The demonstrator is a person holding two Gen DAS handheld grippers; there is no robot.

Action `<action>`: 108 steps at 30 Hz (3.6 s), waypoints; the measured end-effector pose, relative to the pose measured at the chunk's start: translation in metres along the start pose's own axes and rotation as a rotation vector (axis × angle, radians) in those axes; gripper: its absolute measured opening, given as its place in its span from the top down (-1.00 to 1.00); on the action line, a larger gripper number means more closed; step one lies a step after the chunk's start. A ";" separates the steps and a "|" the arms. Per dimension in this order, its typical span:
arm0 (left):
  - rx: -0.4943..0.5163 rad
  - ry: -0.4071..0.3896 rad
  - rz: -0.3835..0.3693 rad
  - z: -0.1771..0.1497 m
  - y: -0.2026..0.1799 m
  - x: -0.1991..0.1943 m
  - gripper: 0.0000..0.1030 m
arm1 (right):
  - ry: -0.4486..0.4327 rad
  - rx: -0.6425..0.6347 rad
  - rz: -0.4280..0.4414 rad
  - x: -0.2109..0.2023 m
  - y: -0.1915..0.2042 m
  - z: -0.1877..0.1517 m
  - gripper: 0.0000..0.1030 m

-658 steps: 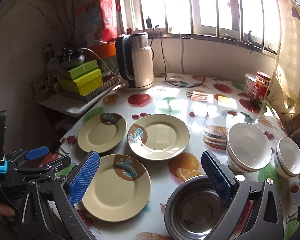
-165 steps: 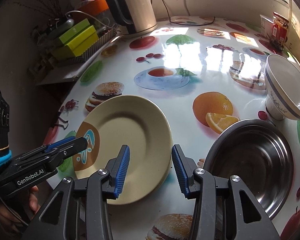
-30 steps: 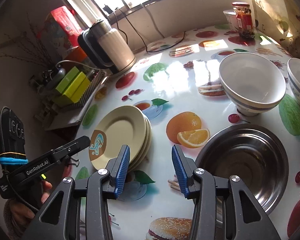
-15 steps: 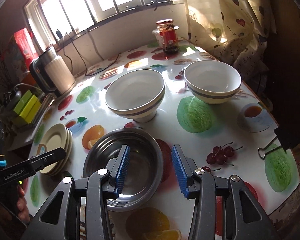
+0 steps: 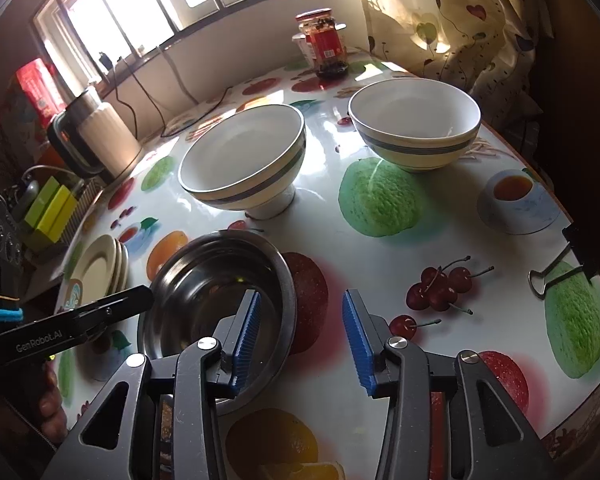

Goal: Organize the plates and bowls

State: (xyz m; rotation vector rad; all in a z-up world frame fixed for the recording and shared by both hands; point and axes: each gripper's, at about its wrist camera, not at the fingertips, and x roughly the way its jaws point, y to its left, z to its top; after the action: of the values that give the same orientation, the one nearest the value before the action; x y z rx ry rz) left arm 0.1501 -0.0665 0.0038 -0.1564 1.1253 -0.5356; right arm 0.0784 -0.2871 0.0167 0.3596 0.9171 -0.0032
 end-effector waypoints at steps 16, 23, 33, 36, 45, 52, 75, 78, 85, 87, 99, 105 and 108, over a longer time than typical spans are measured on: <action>0.003 0.031 -0.014 -0.007 -0.005 0.008 0.57 | 0.026 -0.022 0.042 0.006 0.003 -0.002 0.77; 0.026 0.038 -0.026 -0.009 -0.020 0.011 0.59 | 0.018 -0.010 0.052 0.001 -0.004 -0.002 0.78; 0.073 0.078 -0.052 -0.010 -0.048 0.025 0.59 | -0.007 0.031 0.030 -0.014 -0.031 -0.001 0.78; 0.090 0.081 -0.058 -0.012 -0.058 0.028 0.59 | -0.010 0.037 0.021 -0.018 -0.041 0.001 0.78; 0.105 0.097 -0.074 -0.015 -0.069 0.029 0.59 | 0.007 0.067 0.011 -0.021 -0.059 0.002 0.78; 0.095 0.113 -0.088 -0.017 -0.068 0.033 0.59 | 0.012 0.066 0.007 -0.020 -0.060 0.000 0.78; 0.038 -0.052 -0.016 0.044 -0.041 -0.013 0.37 | -0.099 0.028 0.015 -0.050 -0.039 0.055 0.19; 0.035 -0.085 0.008 0.062 -0.039 -0.016 0.36 | -0.113 0.013 0.023 -0.046 -0.028 0.072 0.19; 0.030 -0.094 0.022 0.087 -0.033 -0.008 0.36 | -0.096 -0.006 -0.001 -0.021 -0.008 0.098 0.19; 0.036 -0.082 0.030 0.092 -0.032 -0.002 0.36 | -0.096 -0.012 -0.011 -0.015 -0.004 0.103 0.19; 0.058 -0.052 0.075 0.108 -0.031 0.025 0.36 | -0.053 -0.074 -0.080 0.021 0.007 0.120 0.19; 0.059 -0.044 0.075 0.109 -0.030 0.033 0.36 | -0.025 -0.092 -0.098 0.034 0.009 0.119 0.35; 0.057 -0.043 0.060 0.108 -0.029 0.034 0.36 | -0.015 -0.088 -0.099 0.039 0.008 0.118 0.40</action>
State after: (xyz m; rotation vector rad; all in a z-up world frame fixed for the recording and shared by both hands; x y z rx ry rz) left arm 0.2475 -0.1237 0.0341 -0.0843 1.0688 -0.5075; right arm 0.1950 -0.3097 0.0546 0.2324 0.9163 -0.0559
